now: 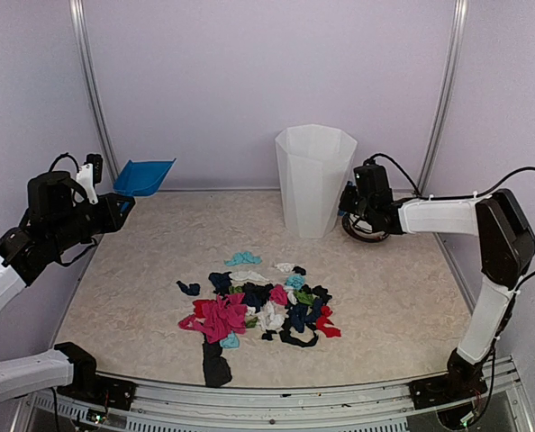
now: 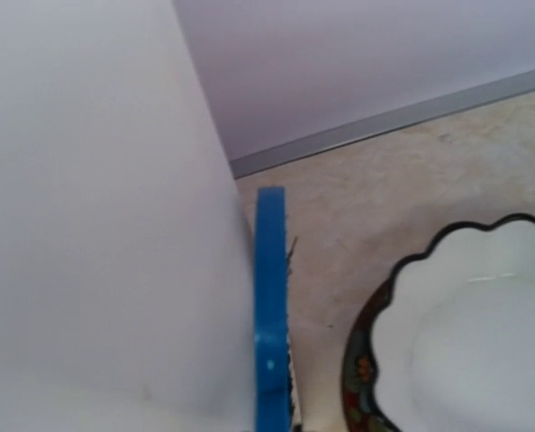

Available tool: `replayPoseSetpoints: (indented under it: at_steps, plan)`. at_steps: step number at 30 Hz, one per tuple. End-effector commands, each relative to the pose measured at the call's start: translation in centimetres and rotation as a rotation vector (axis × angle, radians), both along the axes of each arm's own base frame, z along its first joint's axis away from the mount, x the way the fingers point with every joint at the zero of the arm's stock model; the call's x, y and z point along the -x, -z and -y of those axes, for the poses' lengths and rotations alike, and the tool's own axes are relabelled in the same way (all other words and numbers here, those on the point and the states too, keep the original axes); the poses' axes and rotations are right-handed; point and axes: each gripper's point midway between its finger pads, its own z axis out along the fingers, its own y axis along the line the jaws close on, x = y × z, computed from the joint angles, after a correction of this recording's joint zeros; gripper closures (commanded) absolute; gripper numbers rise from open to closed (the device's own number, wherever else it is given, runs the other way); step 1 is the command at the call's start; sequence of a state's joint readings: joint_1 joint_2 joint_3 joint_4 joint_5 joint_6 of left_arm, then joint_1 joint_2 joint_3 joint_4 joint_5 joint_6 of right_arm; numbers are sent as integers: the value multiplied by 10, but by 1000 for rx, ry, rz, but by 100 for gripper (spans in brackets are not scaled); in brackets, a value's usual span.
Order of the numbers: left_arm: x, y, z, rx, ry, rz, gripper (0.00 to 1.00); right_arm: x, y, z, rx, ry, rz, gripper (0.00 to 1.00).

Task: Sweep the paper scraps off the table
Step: Move the trash bin to the corner of the board.

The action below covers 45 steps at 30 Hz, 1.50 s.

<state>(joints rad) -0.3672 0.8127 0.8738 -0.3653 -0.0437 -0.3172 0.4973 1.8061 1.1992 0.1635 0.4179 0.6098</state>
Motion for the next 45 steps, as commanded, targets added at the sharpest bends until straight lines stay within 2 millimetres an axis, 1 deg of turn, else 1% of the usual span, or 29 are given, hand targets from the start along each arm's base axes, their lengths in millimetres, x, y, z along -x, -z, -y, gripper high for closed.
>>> replayPoseSetpoints:
  at_steps: [1, 4, 9, 14, 17, 18, 23, 26, 28, 30, 32, 35, 36, 37, 40, 41, 42, 45]
  plan:
    - [-1, -4, -1, 4, -10, 21, 100, -5, -10, -34, -82, -74, 35, 100]
    - [-1, -4, -1, 5, -12, 23, 100, -3, -4, -47, -87, -88, 28, 100]
    - [-1, -3, -1, 4, -12, 20, 100, -1, 2, -75, -103, -131, 19, 100]
    - [-1, -3, -1, 4, -14, 19, 100, 1, 7, -109, -112, -185, 16, 100]
    - [-1, -3, -2, 3, -16, 20, 100, 0, 8, -133, -117, -228, 13, 100]
    - [-1, -3, -2, 1, -17, 20, 100, 0, 12, -144, -118, -246, 7, 100]
    - [-2, -2, -4, -1, -27, 18, 100, -2, 7, -182, -139, -305, 21, 100]
    - [-3, -1, -4, -6, -33, 13, 100, -3, 6, -194, -140, -322, 24, 100]
    - [-4, 0, -5, -7, -36, 12, 100, -2, 5, -197, -141, -333, 24, 100]
    - [-4, 0, -6, -8, -40, 11, 100, 1, 6, -193, -127, -334, 23, 100]
    - [-4, 0, -6, -10, -44, 12, 100, 6, 5, -185, -103, -324, 28, 100]
    - [-4, 0, -6, -9, -44, 12, 100, 19, 5, -166, -63, -307, 33, 100]
    - [-4, 1, -6, -10, -45, 10, 100, 27, 9, -157, -44, -303, 28, 100]
    - [-4, 0, -6, -9, -44, 11, 100, 33, 9, -149, -31, -298, 32, 100]
    - [-4, 2, -6, -11, -43, 5, 100, 53, 0, -129, -12, -297, 45, 100]
    - [-4, 1, -6, -11, -44, 6, 100, 61, -3, -122, -6, -302, 46, 100]
    - [-4, 2, -6, -11, -43, 6, 100, 69, -14, -117, -13, -312, 59, 100]
    - [-4, 1, -7, -14, -48, 7, 100, 93, -26, -110, -19, -375, 60, 100]
